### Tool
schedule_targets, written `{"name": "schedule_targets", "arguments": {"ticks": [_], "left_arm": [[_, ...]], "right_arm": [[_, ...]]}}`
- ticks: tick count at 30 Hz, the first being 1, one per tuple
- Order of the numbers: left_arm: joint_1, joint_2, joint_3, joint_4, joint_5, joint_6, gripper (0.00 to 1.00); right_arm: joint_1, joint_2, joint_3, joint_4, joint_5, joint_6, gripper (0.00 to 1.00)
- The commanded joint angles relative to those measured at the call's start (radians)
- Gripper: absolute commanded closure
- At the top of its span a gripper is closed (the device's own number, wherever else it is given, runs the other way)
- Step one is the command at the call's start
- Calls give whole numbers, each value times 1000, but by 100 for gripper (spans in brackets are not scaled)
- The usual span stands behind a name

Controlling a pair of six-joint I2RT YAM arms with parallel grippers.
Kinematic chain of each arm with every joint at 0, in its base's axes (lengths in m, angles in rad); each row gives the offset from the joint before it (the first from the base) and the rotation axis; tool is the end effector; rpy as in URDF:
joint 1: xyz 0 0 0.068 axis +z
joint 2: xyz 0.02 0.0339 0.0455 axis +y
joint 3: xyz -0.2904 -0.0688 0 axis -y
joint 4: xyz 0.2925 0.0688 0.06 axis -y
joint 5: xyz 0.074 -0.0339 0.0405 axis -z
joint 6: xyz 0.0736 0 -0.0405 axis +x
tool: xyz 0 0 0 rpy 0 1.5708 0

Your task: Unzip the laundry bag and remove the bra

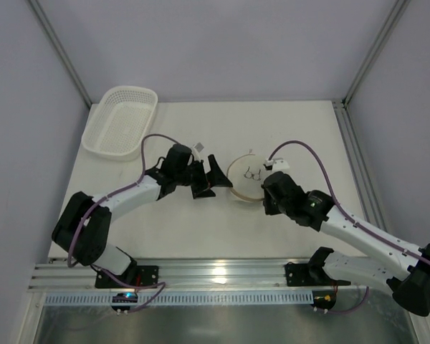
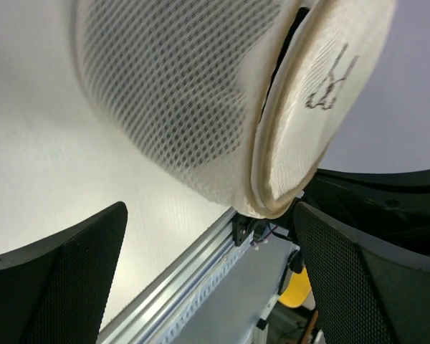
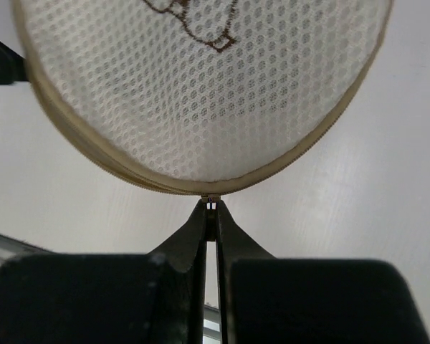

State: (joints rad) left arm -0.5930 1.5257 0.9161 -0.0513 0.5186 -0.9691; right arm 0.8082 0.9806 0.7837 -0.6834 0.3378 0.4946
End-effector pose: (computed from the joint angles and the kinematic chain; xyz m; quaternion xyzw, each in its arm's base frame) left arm 0.3030 -0.2482 0.2007 -0.0516 0.8740 -0.4626 0.1395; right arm 0.1892 0.1627 0.2458 -0.0887 0.9251 0.0765 0.3612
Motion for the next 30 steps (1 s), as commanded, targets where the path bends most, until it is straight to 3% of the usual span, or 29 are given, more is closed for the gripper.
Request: {"name": "schedule_targets", "arguments": {"ticks": [1, 6, 8, 13, 20, 23, 26, 27, 29, 30], "left_arm": [[-24, -122, -101, -9, -58, -114, 1], [-54, -232, -177, -7, -100, -212, 1], [-57, -280, -194, -5, -114, -235, 1], [-62, -325, -201, 34, -117, -286, 0], [-111, -239, -194, 111, -95, -329, 1], [-148, -194, -180, 122, -94, -333, 9], [-163, -167, -197, 183, -95, -358, 24], [-165, -159, -204, 206, -97, -367, 40], [-165, -153, -218, 238, -104, -378, 58], [-165, -151, -215, 234, -107, -376, 77]], "right_arm": [[-3, -36, -10, 160, -228, -37, 96], [0, -25, -63, 384, -584, -42, 96], [0, -2, -66, 429, -635, -45, 96], [-1, 67, -52, 439, -655, -54, 96], [0, 58, -52, 440, -642, -64, 96], [0, 43, -54, 429, -619, -68, 96], [0, 33, -55, 424, -626, -73, 97], [0, 32, -55, 421, -628, -73, 96], [0, 27, -55, 412, -626, -74, 96], [2, 26, -54, 404, -623, -80, 96]]}}
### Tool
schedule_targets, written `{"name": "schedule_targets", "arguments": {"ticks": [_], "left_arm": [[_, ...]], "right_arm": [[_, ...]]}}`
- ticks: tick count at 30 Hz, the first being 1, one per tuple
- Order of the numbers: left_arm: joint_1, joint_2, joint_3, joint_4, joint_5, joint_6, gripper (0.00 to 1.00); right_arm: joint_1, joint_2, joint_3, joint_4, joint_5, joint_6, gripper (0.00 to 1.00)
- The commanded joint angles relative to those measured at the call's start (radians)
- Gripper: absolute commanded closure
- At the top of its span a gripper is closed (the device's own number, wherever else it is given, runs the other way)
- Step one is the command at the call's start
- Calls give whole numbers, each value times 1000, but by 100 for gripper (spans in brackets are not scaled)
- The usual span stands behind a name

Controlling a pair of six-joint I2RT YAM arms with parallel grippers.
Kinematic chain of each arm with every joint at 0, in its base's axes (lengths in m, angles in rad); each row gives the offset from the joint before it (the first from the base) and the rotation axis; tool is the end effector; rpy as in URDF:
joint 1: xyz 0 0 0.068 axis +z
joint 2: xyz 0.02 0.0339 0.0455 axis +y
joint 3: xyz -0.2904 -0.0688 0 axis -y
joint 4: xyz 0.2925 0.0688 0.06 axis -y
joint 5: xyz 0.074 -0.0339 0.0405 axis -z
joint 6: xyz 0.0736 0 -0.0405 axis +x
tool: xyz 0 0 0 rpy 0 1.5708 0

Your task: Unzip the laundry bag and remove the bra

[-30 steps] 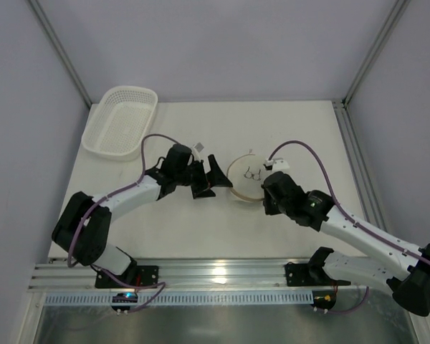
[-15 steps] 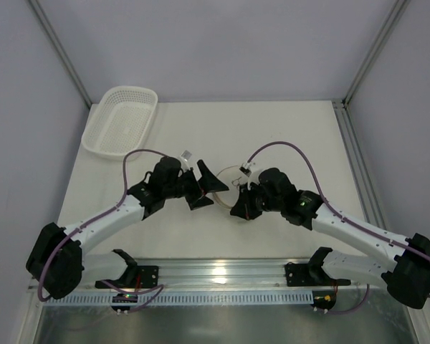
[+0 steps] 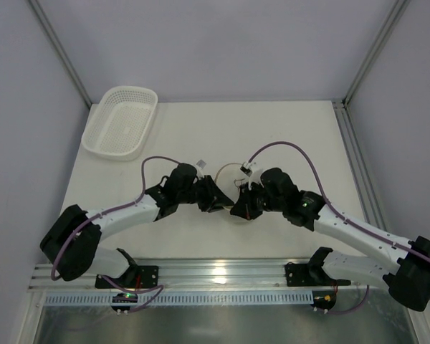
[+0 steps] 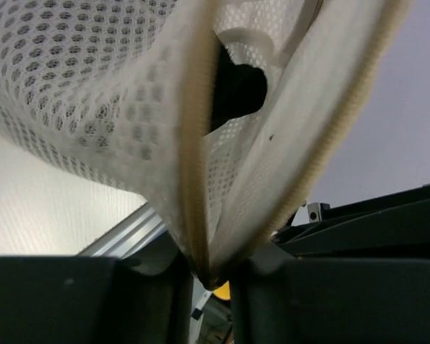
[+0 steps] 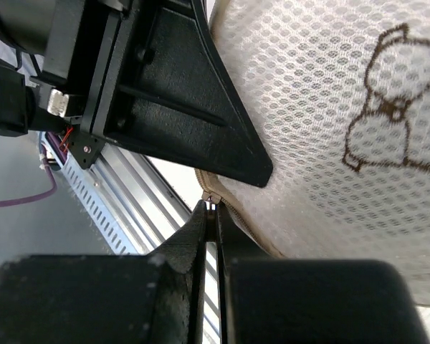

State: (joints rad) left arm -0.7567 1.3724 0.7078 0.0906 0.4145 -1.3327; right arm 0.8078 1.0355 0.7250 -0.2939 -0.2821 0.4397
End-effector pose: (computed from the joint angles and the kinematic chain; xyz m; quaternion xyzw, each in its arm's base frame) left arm 0.2332 -0.2610 0.1883 -0.1498 0.8521 -0.4953 0.0786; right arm 0.1841 0.2222 0.2488 -0.2247 0.8500 0.3697 0.3007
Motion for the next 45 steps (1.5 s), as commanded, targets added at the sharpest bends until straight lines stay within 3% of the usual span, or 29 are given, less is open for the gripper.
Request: {"name": "schedule_targets", "arguments": {"ticks": [1, 3, 16, 27, 34, 37, 39, 40, 41, 45], "left_arm": [[-1, 7, -4, 86, -8, -8, 81], [-1, 13, 7, 81, -17, 12, 86], [52, 13, 28, 21, -34, 99, 87], [88, 92, 139, -29, 174, 225, 83], [115, 226, 330, -198, 244, 408, 81], [132, 292, 429, -226, 260, 455, 72], [148, 329, 494, -229, 256, 475, 53], [152, 335, 515, -235, 248, 478, 41], [158, 338, 531, -247, 216, 478, 4], [158, 280, 547, -353, 100, 463, 0]], "right_arm": [[2, -31, 7, -2, 1, -27, 96], [4, -35, 13, -24, 27, -36, 96], [24, -6, 56, -336, 277, -52, 96], [21, 15, 68, -435, 751, 37, 96], [10, 17, 91, -376, 732, 25, 96], [10, -3, 93, -344, 663, 21, 97], [11, -14, 93, -337, 643, 22, 96], [11, -25, 93, -335, 633, 24, 96], [10, -31, 94, -335, 630, 25, 96], [11, -48, 96, -327, 597, 27, 97]]}}
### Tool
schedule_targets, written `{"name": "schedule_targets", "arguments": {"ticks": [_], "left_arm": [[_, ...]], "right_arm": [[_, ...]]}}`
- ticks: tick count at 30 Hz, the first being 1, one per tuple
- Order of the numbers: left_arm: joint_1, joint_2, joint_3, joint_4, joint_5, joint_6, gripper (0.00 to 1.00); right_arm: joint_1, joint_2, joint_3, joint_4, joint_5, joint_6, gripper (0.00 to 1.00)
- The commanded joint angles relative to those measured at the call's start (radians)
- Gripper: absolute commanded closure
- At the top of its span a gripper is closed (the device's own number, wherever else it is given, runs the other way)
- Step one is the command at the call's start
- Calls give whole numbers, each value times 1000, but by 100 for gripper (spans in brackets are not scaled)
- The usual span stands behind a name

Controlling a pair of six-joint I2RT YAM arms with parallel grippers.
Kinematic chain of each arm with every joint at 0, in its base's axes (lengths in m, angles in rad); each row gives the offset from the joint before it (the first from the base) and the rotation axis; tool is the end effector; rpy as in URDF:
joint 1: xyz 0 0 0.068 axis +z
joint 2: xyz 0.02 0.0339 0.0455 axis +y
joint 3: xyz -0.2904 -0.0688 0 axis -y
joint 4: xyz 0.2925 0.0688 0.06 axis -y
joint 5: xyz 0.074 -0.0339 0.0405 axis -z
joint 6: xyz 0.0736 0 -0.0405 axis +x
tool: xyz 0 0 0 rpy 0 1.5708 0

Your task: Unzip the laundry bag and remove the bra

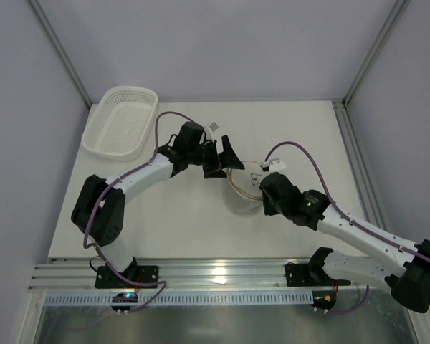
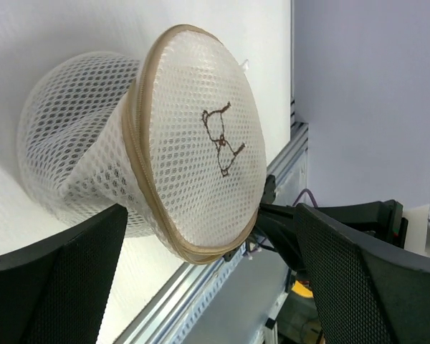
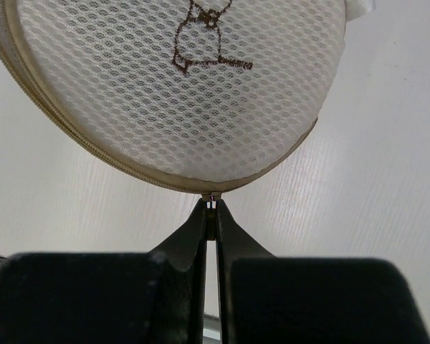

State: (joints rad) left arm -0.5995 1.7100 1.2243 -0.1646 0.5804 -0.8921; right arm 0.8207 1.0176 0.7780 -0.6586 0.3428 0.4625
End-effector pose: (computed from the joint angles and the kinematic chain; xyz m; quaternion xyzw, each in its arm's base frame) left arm 0.3528 -0.2900 0.2355 0.0006 0.8678 -0.4771 0.1387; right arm 0.1920 0.1698 0.2374 -0.1103 0.9253 0.0656 0.3569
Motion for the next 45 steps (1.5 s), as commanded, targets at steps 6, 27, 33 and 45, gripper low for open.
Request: {"name": "schedule_targets", "arguments": {"ticks": [6, 27, 33, 45], "left_arm": [[-12, -257, -271, -12, -116, -209, 1], [-91, -363, -442, 237, -159, -383, 32], [-91, -368, -476, 251, -175, -389, 90], [-89, -426, -491, 189, -234, -364, 100]], "right_arm": [[-3, -59, -5, 213, -348, -34, 96], [20, 58, -17, 369, -682, -61, 96], [21, 12, -22, 300, -621, -71, 96], [21, -1, -23, 39, -412, -12, 96]]}}
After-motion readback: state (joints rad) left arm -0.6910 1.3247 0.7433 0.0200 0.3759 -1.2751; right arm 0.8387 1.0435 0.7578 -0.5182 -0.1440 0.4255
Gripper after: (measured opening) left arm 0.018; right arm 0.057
